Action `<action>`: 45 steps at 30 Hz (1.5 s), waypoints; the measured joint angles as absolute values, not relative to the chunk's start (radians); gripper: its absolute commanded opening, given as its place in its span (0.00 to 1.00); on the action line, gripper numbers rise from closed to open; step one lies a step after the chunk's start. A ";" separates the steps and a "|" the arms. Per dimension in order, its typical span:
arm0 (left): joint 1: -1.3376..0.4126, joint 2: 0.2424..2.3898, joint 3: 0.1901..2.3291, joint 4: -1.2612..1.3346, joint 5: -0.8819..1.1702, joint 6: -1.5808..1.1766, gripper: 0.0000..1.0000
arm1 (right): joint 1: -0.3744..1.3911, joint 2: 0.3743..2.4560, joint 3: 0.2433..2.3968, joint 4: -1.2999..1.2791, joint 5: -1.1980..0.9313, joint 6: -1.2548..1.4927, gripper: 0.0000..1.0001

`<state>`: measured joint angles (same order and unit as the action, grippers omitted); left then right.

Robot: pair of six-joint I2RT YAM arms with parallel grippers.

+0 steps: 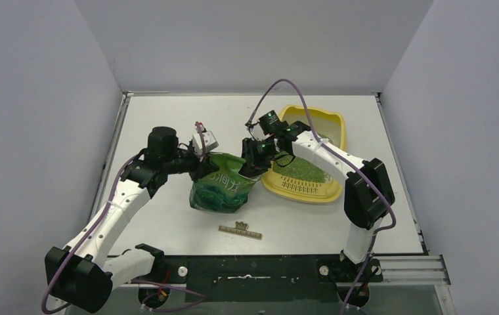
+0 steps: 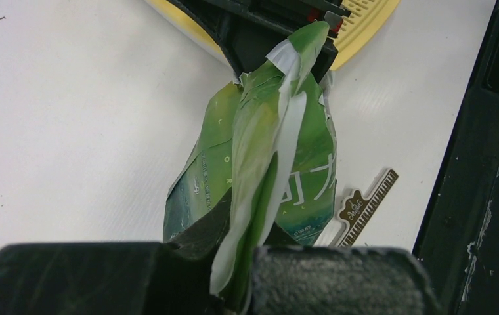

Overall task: Fill the litter box with clean litter
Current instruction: 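Scoop the cat litter from the cat litter bag.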

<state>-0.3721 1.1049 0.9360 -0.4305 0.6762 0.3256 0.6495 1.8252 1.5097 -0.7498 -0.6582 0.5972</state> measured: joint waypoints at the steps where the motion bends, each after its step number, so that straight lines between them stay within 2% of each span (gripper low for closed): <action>1: -0.372 1.105 0.937 -0.432 0.675 0.326 0.00 | 0.649 1.825 1.502 -0.732 -0.664 0.608 0.00; 13: -0.373 1.111 0.939 -0.442 0.659 0.326 0.00 | 0.575 1.791 1.210 -0.247 -0.869 0.864 0.00; 24: -0.372 1.111 0.939 -0.443 0.659 0.326 0.00 | 0.543 1.791 1.069 0.176 -0.986 1.144 0.00; 35: -0.372 1.111 0.937 -0.436 0.663 0.325 0.00 | 0.495 1.729 0.995 0.269 -1.023 1.218 0.00; 45: -0.372 1.110 0.915 -0.309 0.763 0.285 0.00 | 0.434 1.631 0.909 0.282 -1.037 1.227 0.00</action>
